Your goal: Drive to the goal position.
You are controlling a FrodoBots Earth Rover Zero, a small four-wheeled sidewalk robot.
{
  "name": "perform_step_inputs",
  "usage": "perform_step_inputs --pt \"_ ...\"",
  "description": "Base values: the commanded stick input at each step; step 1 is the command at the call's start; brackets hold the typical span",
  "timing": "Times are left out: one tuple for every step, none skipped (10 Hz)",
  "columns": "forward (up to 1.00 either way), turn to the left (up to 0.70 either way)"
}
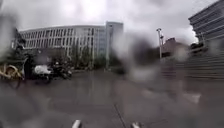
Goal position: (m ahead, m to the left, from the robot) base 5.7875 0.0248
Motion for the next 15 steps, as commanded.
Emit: perform_step_inputs --pt "0.70 0.00" --pt "0.70 0.00" --pt "0.70 0.00" --pt "0.70 0.00" --pt "0.70 0.00" --pt "0.70 0.00" --pt "0.70 0.00" --pt "0.70 0.00" --pt "0.70 0.00" --pt "0.70 0.00" --pt "0.70 0.00" --pt "0.70 0.00" --pt "0.70 0.00" --pt "0.70 0.00" --pt "0.70 0.00"
